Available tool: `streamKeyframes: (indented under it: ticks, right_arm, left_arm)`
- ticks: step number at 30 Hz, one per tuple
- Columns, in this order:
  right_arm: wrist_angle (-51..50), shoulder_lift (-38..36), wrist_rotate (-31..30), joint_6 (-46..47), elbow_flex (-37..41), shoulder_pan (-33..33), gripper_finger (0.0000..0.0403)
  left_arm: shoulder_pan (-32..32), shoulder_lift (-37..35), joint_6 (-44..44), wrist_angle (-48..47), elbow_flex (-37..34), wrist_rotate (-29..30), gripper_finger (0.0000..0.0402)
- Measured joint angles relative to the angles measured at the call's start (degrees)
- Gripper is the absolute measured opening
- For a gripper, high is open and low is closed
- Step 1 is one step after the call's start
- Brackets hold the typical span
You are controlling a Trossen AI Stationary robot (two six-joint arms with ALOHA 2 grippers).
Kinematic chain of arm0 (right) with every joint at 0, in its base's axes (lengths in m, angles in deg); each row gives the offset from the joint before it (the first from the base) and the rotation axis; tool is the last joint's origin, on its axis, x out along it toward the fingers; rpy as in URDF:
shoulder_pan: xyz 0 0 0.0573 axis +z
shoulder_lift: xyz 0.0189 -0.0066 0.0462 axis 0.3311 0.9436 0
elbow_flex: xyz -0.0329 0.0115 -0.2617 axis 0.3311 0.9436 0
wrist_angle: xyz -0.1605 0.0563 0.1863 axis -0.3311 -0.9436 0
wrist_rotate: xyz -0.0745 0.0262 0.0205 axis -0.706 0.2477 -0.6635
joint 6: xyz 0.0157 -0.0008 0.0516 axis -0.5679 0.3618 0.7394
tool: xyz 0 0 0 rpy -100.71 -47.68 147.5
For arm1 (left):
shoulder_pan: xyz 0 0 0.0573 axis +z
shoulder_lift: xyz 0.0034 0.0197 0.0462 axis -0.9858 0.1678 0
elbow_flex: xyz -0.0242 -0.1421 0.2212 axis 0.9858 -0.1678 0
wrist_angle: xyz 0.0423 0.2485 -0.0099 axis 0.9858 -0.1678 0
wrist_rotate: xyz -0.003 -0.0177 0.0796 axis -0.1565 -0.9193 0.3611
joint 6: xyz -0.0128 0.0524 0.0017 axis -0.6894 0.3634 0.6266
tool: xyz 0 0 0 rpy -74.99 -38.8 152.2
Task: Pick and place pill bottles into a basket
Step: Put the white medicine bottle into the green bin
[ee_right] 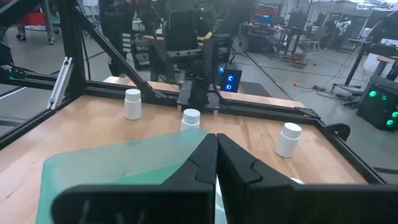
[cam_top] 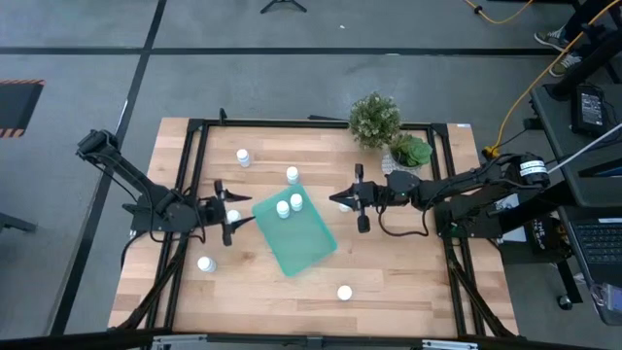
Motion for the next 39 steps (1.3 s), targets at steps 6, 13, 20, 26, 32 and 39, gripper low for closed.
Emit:
streamKeyframes:
  ticks: [6, 13, 20, 26, 32, 39]
  right_arm:
    - [-0.04, 0.0, 0.0, -0.05, 0.0, -0.02, 0.0012]
    - [-2.38, 0.0, 0.02, -0.22, 0.0, -0.02, 0.0012]
    - [-4.67, 0.02, 0.02, -0.22, 0.0, -0.02, 0.0012]
    - [-6.53, 0.02, 0.04, 1.38, 0.0, -0.02, 0.0012]
    - [-6.56, 0.02, 0.07, 1.46, 0.0, -0.04, 0.0012]
    - [-6.55, 0.02, 0.07, 1.46, 0.0, -0.04, 0.0012]
  left_arm:
    - [0.0, 0.93, -1.04, -2.08, 5.71, 1.02, 0.0261]
    - [0.0, 6.84, -8.21, -19.93, 14.92, 1.87, 0.0261]
    - [-1.29, 11.15, -22.76, -41.59, 23.83, -2.38, 0.026]
    - [-1.57, 11.35, -37.46, -55.49, 26.8, -11.69, 0.026]
    - [-1.57, 11.61, -50.02, -66.46, 26.81, -17.08, 0.026]
    - [-1.57, 11.63, -54.61, -69.32, 24.7, -20.09, 0.026]
